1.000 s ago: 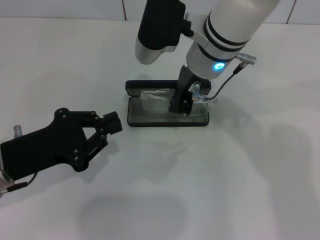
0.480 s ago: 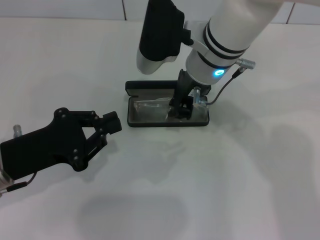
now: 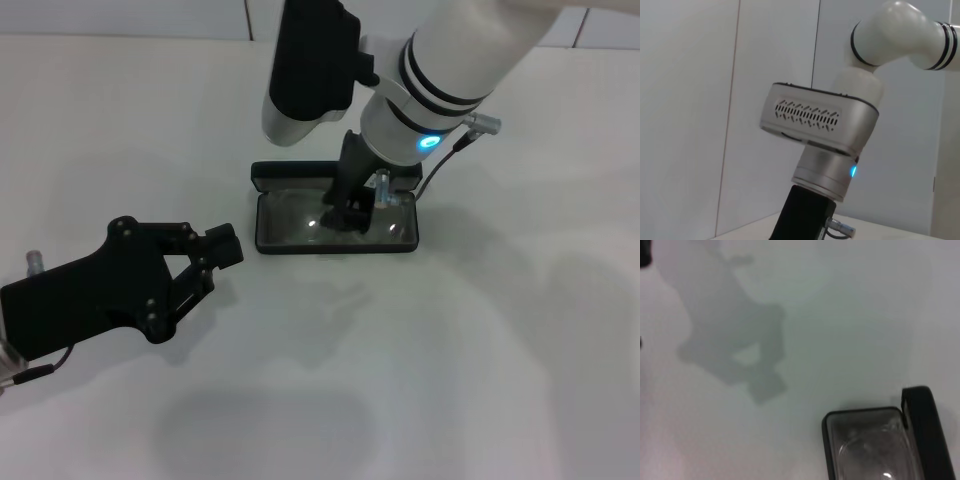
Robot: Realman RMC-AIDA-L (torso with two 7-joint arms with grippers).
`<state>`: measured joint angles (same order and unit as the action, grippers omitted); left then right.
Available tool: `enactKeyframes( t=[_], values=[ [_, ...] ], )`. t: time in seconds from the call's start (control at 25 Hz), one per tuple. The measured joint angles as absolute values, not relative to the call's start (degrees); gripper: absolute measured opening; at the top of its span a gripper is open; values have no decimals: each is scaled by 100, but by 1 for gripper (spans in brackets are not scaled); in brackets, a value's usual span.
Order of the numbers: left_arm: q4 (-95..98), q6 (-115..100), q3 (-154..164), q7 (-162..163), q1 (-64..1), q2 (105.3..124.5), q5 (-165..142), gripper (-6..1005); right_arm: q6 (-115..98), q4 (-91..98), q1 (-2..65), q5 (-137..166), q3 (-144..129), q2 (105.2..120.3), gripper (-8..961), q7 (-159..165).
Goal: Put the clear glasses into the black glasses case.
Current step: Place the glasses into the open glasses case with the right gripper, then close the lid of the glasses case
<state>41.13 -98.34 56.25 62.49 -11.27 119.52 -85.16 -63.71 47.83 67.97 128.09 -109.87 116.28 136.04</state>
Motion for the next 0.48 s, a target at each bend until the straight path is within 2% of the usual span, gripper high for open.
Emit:
enactKeyframes(
  t=[0.28, 0.48],
  values=[
    [4113, -9834, 5608, 6249, -1125, 11952, -8516, 115, -6373, 5571, 6215, 13196, -10593, 11626, 205, 13612],
    [4113, -9834, 5574, 6249, -1125, 11953, -8485, 115, -6305, 6580, 5179, 13224, -10100, 11612, 205, 13529]
  ],
)
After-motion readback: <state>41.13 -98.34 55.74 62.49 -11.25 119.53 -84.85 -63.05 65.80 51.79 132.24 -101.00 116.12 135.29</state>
